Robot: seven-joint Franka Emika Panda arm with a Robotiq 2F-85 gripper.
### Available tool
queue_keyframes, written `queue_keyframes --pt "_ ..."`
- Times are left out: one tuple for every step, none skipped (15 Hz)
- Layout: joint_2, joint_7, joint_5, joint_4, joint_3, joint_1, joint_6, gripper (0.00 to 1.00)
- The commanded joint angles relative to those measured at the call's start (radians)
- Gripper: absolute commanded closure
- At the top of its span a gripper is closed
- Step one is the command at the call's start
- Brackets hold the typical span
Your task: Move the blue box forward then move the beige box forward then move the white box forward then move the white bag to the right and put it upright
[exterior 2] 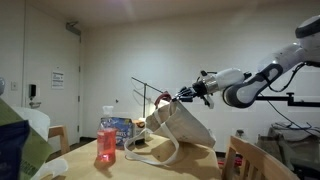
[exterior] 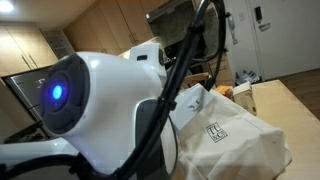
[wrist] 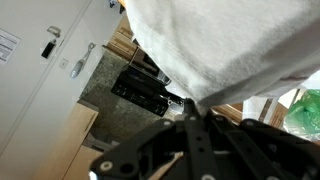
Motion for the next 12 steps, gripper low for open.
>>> queue_keyframes --pt "0.035 0.04 0.005 0.002 0.03 -0.019 -0.055 0.98" --pt "0.025 0.048 0.026 0.008 0.024 -0.015 -0.06 0.98" --pt "0.033 0.056 0.031 0.01 0.028 -0.016 -0.076 0.98" --pt "0.022 0.065 0.051 0.016 0.024 -0.012 -0.086 0.98" --pt "0.025 0.066 0.062 0.018 0.026 -0.012 -0.097 0.98" --pt "0.002 0.074 0.085 0.027 0.014 -0.003 -0.095 0.98" --pt "-0.013 0.085 0.108 0.035 0.007 0.004 -0.096 0.98" --pt "-0.086 0.111 0.163 0.059 -0.036 0.037 -0.063 0.73" --pt "-0.158 0.174 0.19 0.088 -0.091 0.08 -0.019 0.68" --pt "-0.201 0.142 0.276 0.098 -0.128 0.112 0.009 0.6" --pt "-0.236 0.136 0.336 0.115 -0.173 0.149 0.024 0.54" --pt "-0.28 0.12 0.421 0.126 -0.227 0.2 0.042 0.45"
